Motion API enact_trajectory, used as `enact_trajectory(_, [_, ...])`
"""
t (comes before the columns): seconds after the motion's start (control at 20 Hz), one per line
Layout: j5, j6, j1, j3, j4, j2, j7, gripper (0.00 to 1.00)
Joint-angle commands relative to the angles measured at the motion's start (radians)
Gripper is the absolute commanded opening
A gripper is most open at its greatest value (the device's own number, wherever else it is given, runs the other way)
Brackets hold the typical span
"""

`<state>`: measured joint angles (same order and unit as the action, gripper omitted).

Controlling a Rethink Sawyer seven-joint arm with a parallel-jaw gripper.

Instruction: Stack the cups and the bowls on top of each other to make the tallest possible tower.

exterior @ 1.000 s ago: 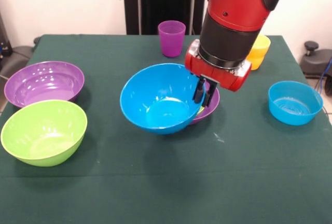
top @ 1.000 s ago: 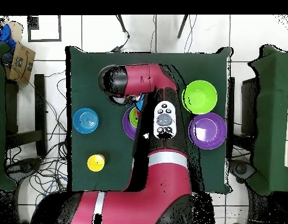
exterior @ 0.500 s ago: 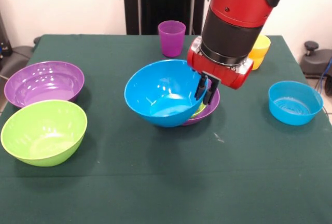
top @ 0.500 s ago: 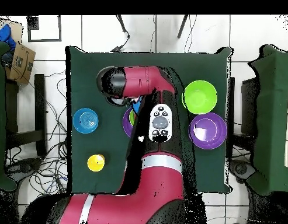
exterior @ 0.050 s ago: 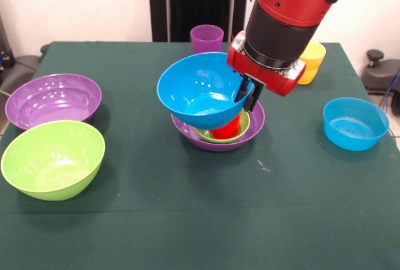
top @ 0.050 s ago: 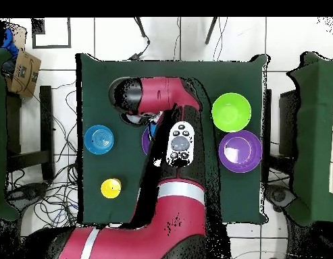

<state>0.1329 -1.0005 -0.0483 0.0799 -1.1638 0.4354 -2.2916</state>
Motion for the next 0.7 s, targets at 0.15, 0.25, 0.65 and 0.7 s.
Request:
enact_trajectory(0.15, [-0.033,-0.015,0.015,0.005,-0.127,0.12,-0.107,0.0])
enact_trajectory(0.25, [-0.037,-0.063,0.023,0.023,-0.133,0.136,-0.11,0.0])
enact_trajectory(0.65, [-0.027,-0.209,0.032,0.061,-0.045,0.121,-0.09,0.0])
enact_trajectory(0.7, [-0.025,-0.234,0.028,0.061,-0.023,0.117,-0.08,0.0])
